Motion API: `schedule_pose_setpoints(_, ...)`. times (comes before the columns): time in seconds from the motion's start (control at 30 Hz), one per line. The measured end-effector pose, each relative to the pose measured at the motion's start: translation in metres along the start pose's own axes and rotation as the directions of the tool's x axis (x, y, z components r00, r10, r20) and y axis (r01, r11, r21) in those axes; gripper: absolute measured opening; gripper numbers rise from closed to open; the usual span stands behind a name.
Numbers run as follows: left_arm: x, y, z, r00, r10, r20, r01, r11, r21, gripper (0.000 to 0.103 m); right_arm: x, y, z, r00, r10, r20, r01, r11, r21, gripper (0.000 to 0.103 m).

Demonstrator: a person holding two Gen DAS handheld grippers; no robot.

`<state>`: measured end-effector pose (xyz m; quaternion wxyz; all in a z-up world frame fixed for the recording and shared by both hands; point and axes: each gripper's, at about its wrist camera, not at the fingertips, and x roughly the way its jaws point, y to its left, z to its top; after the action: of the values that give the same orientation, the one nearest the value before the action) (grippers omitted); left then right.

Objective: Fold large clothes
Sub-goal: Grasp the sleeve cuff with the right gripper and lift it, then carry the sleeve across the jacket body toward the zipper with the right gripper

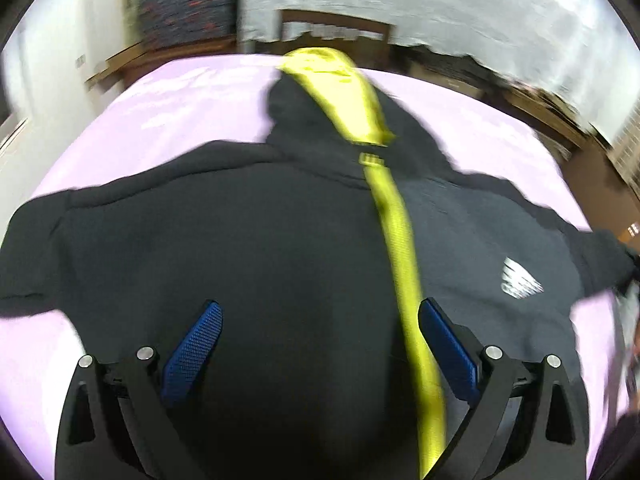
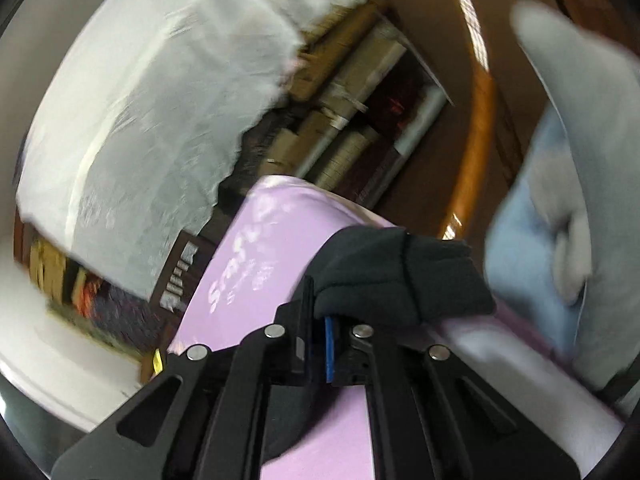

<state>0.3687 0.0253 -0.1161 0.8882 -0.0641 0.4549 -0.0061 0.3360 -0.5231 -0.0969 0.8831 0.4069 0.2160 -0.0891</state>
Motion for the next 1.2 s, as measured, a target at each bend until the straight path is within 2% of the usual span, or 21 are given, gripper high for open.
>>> schedule_pose_setpoints(0.07, 0.007, 0.012, 0.004, 1.000, 0.001, -0.009, -0.002, 0.999, -0.034, 0.098, -0.007, 0.027, -0.008, 1.000, 0.021, 0.004, -0.021, 0.996, -0.081, 0.004)
schedule_pose_setpoints(0.17, 0.007, 0.006, 0.005, 1.000, 0.028, 0.003, -0.028, 0.999, -0.017, 0.099, -0.009, 0.067, -0.027, 0.999, 0.050, -0.019, -0.053, 0.984, -0.170, 0.004)
schedule_pose_setpoints(0.23, 0.009, 0.001, 0.005, 0.999, 0.052, -0.003, -0.052, 0.999, 0.005, 0.099, -0.006, 0.094, -0.043, 0.997, 0.053, -0.059, -0.065, 0.971, -0.231, 0.004)
schedule_pose_setpoints(0.47, 0.010, 0.007, 0.006, 0.999, 0.036, -0.001, -0.036, 0.999, -0.012, 0.100, 0.010, 0.178, -0.109, 0.981, 0.061, -0.184, -0.131, 0.910, -0.394, 0.004)
schedule_pose_setpoints(0.6, 0.010, 0.006, 0.006, 0.999, 0.042, -0.003, -0.043, 0.999, -0.008, 0.100, 0.026, 0.213, -0.158, 0.958, 0.050, -0.282, -0.176, 0.879, -0.444, 0.004)
schedule_pose_setpoints(0.7, 0.011, 0.006, 0.005, 0.999, 0.048, -0.004, -0.048, 0.999, -0.004, 0.100, 0.038, 0.227, -0.190, 0.936, 0.027, -0.351, -0.203, 0.857, -0.473, 0.004)
schedule_pose_setpoints(0.8, 0.011, 0.006, 0.005, 0.999, 0.053, -0.006, -0.053, 0.999, 0.000, 0.100, 0.054, 0.235, -0.229, 0.894, -0.044, -0.446, -0.227, 0.814, -0.535, 0.007)
schedule_pose_setpoints(0.87, 0.012, 0.005, 0.005, 0.998, 0.056, -0.006, -0.056, 0.998, 0.002, 0.100, 0.065, 0.233, -0.251, 0.858, -0.116, -0.500, -0.226, 0.788, -0.572, 0.009)
schedule_pose_setpoints(0.9, 0.012, 0.005, 0.005, 0.998, 0.058, -0.007, -0.058, 0.998, 0.004, 0.100, 0.067, 0.230, -0.256, 0.846, -0.139, -0.514, -0.228, 0.778, -0.585, 0.010)
schedule_pose_setpoints(0.93, 0.011, 0.005, 0.005, 0.998, 0.059, -0.007, -0.059, 0.998, 0.005, 0.100, 0.068, 0.227, -0.256, 0.843, -0.144, -0.518, -0.230, 0.775, -0.589, 0.012)
schedule_pose_setpoints(1.0, 0.012, 0.004, 0.005, 0.998, 0.061, -0.007, -0.060, 0.998, 0.008, 0.100, 0.061, 0.221, -0.253, 0.833, -0.128, -0.539, -0.250, 0.782, -0.571, 0.016)
schedule_pose_setpoints(1.07, 0.012, 0.004, 0.005, 0.998, 0.063, -0.007, -0.063, 0.998, 0.010, 0.100, 0.047, 0.214, -0.242, 0.807, -0.073, -0.586, -0.298, 0.807, -0.511, 0.039)
schedule_pose_setpoints(1.1, 0.012, 0.004, 0.005, 0.998, 0.067, -0.008, -0.067, 0.998, 0.013, 0.100, 0.039, 0.210, -0.237, 0.799, -0.049, -0.599, -0.314, 0.816, -0.485, 0.044)
schedule_pose_setpoints(1.13, 0.012, 0.003, 0.005, 0.997, 0.070, -0.008, -0.070, 0.997, 0.016, 0.100, 0.027, 0.205, -0.227, 0.799, -0.015, -0.601, -0.328, 0.826, -0.458, 0.048)
schedule_pose_setpoints(1.2, 0.012, 0.003, 0.005, 0.997, 0.074, -0.008, -0.074, 0.997, 0.018, 0.100, 0.011, 0.196, -0.212, 0.815, 0.019, -0.579, -0.330, 0.837, -0.437, 0.048)
